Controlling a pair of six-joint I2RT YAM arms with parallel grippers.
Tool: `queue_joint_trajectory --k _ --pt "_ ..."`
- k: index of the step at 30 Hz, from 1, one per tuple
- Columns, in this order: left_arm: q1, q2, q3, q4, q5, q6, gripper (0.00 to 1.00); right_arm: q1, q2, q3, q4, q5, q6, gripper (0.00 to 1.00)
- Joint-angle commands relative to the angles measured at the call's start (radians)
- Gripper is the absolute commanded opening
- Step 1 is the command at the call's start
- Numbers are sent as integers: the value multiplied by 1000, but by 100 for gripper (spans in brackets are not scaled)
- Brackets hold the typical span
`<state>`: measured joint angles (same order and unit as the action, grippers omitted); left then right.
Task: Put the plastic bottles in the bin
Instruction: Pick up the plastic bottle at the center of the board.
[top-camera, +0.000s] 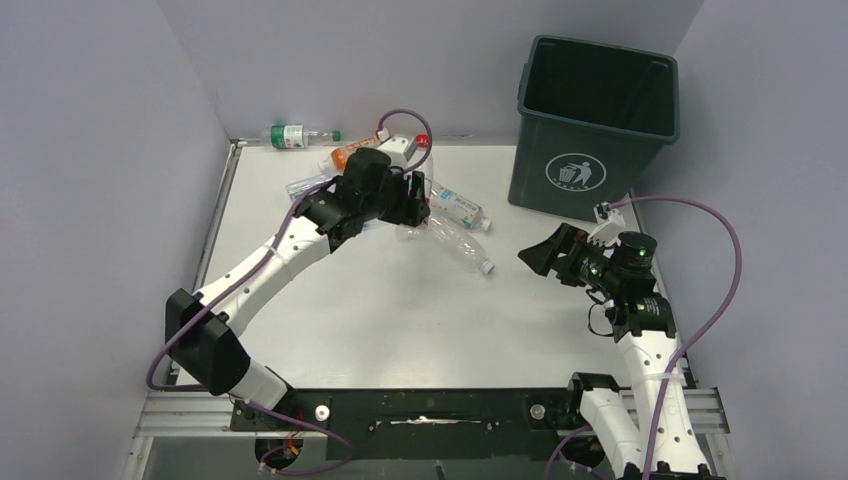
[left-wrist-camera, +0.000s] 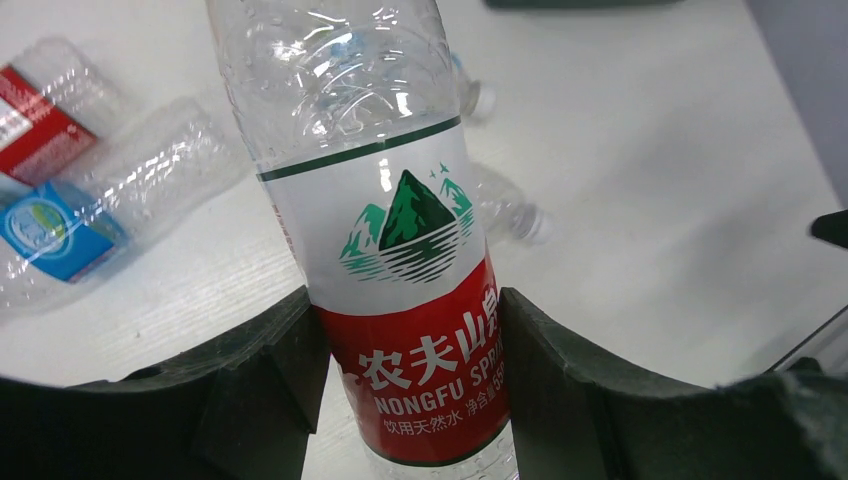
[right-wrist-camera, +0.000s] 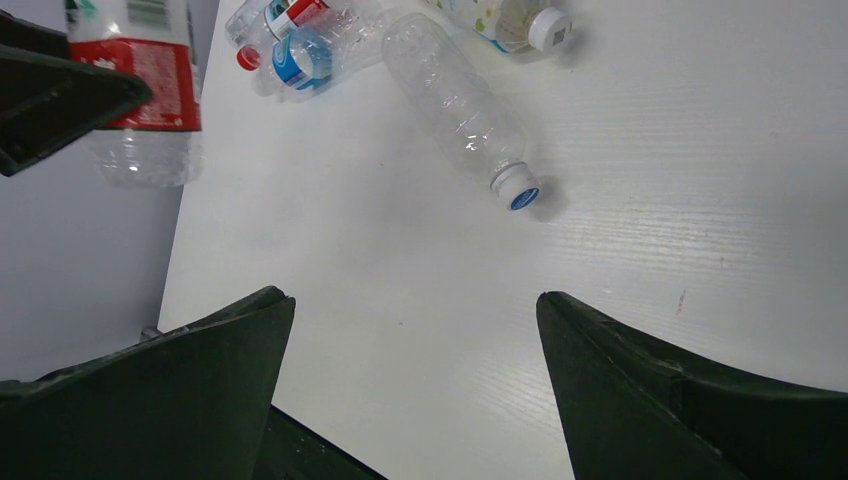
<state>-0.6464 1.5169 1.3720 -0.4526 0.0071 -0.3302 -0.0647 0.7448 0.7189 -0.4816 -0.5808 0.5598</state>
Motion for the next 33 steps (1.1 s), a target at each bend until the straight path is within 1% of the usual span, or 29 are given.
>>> queue_joint_trajectory --k 1,6,12,17,24,28,33 --pt "-2 4 163 24 72 -12 51 5 1 38 16 -20 5 98" --pt "-2 69 291 65 129 -23 51 7 -1 60 -6 -19 3 98" --pt "-2 155 419 172 231 -76 51 10 -22 62 -33 -16 10 98" --pt "2 248 574 232 287 -99 51 11 -39 63 -53 -14 15 98" --pt "11 413 795 398 417 -253 51 14 -62 66 -65 -15 36 98" --pt "6 529 951 456 457 -299 51 14 -69 79 -83 -19 36 98" --pt "8 633 1038 605 479 -365 51 16 -84 102 -119 -19 35 98"
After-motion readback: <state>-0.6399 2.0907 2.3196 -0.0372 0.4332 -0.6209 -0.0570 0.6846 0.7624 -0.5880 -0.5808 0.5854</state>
